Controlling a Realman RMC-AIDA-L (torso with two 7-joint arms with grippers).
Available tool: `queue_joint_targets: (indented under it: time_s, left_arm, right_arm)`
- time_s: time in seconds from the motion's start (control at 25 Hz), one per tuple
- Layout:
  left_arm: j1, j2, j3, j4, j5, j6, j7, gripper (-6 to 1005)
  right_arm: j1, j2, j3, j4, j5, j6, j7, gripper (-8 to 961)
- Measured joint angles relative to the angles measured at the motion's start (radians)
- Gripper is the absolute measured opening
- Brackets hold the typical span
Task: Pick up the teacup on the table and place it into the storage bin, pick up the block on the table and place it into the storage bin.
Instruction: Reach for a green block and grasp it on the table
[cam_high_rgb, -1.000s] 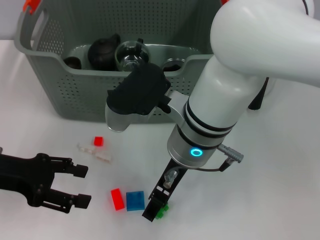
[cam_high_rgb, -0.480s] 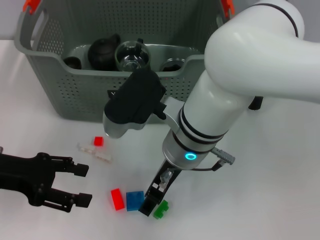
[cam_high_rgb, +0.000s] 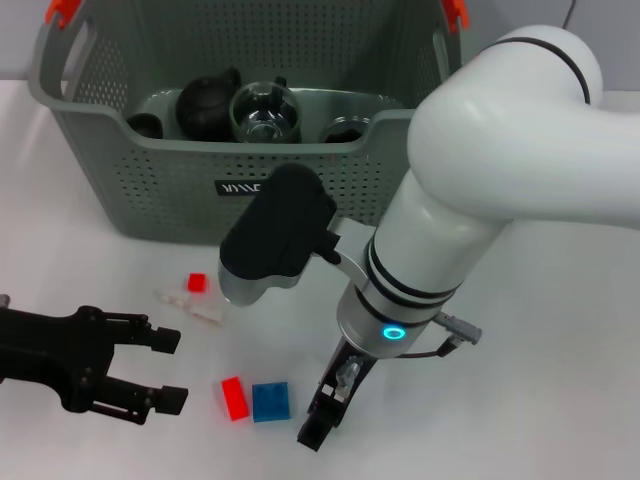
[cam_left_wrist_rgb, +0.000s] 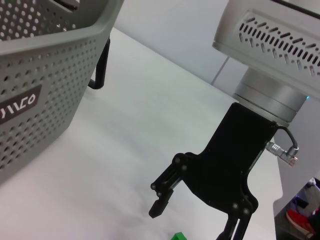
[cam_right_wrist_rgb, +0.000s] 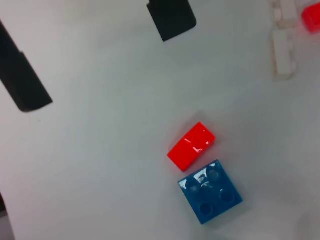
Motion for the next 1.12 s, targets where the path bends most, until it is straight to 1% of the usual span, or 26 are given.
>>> queue_joint_targets:
  time_s: [0.4, 1.12]
  left_arm:
    - [0.001, -0.003, 0.0, 0.001, 0.0, -0.002, -0.001, 876]
    - [0.001, -0.005, 0.0, 0.002, 0.0, -0.004, -0.001, 875]
  right_arm:
    - [0.001, 0.0, -0.028, 0.008, 0.0, 0.017, -0.008, 926]
    - [-0.002, 0.0, -0.037, 0.012, -0.002, 0.058, -0.017, 923]
